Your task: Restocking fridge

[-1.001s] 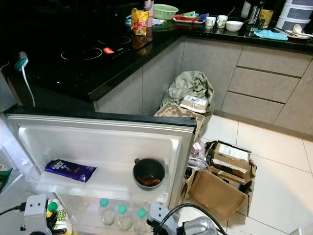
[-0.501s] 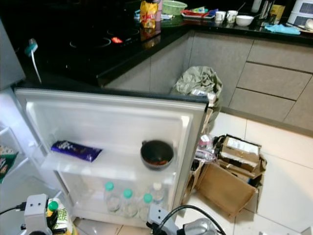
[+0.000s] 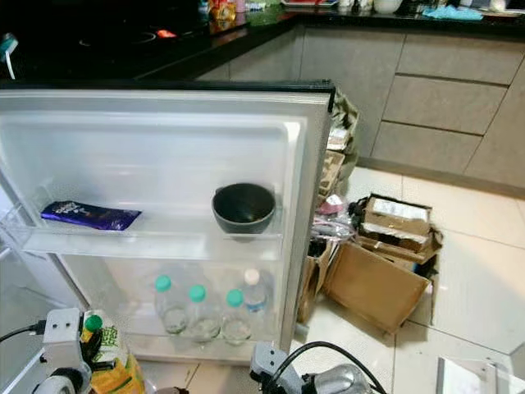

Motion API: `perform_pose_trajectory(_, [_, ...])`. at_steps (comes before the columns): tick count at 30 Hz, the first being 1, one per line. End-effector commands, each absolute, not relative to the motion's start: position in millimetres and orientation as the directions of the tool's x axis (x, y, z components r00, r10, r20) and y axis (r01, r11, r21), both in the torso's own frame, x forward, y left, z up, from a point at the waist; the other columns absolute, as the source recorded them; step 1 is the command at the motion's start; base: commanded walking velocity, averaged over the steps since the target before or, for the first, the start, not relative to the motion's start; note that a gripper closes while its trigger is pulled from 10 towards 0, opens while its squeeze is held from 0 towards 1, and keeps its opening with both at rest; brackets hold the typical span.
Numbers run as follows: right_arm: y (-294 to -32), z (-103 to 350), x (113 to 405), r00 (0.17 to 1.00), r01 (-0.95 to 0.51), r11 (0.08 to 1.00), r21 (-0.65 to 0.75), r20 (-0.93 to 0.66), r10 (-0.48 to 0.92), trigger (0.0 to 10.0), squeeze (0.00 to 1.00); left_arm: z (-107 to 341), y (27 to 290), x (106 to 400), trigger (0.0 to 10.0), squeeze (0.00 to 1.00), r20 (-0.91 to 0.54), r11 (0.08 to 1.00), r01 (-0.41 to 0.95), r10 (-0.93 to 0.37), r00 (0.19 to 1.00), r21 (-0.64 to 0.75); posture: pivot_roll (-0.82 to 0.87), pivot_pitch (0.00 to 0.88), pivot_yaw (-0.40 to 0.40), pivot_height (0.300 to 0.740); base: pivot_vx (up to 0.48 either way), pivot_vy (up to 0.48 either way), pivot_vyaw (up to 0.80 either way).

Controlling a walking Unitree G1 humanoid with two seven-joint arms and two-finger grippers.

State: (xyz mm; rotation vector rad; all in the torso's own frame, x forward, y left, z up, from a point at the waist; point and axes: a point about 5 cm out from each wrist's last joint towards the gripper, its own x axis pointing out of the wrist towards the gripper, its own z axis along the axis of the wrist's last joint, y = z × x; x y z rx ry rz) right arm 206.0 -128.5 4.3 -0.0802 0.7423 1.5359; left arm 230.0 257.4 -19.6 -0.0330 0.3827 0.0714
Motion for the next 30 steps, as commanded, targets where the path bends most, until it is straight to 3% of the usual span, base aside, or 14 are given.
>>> perform_pose_trajectory(1, [-126.3, 7.4, 205.1, -0.155, -0.915, 0.053, 0.399, -0.47, 0.869, 10.0, 0.0, 2.6, 264.7, 250.5, 10.0, 0.0, -0.272, 0.997, -0.08, 0.079, 0.959, 0.008, -0.08, 0.0, 0.003, 0.525, 0.0, 0.0, 0.0])
perform_pose_trajectory(12, [-125.4, 14.6, 204.1, -0.195, -0.915, 0.007, 0.404, -0.455, 0.869, 10.0, 0.0, 29.9, 288.1, 260.0, 10.0, 0.0, -0.113, 0.986, -0.155, 0.149, 0.982, -0.052, -0.08, 0.0, 0.003, 0.49, 0.0, 0.0, 0.0])
perform_pose_trajectory(22, [-123.8, 21.7, 206.7, -0.196, -0.912, -0.008, 0.409, -0.42, 0.886, 10.0, 0.0, 53.3, 305.2, 262.3, 10.0, 0.0, 0.01, 0.992, -0.11, 0.111, 0.994, -0.066, -0.07, 0.0, 0.004, 0.47, 0.0, 0.0, 0.0])
perform_pose_trajectory(26, [-124.3, 24.9, 207.8, -0.197, -0.911, -0.012, 0.412, -0.411, 0.89, 10.0, 0.0, 68.3, 294.7, 269.6, 10.0, 0.0, 0.086, 0.995, 0.073, -0.067, 0.994, -0.067, -0.07, 0.0, 0.002, 0.47, 0.0, 0.0, 0.0])
perform_pose_trajectory(30, [-125.8, 24.9, 209.6, -0.185, -0.912, 0.004, 0.409, -0.421, 0.888, 10.0, 0.0, 83.0, 294.0, 273.0, 10.0, 0.0, 0.164, 0.981, 0.165, -0.146, 0.976, -0.107, -0.07, 0.0, 0.002, 0.47, 0.0, 0.0, 0.0])
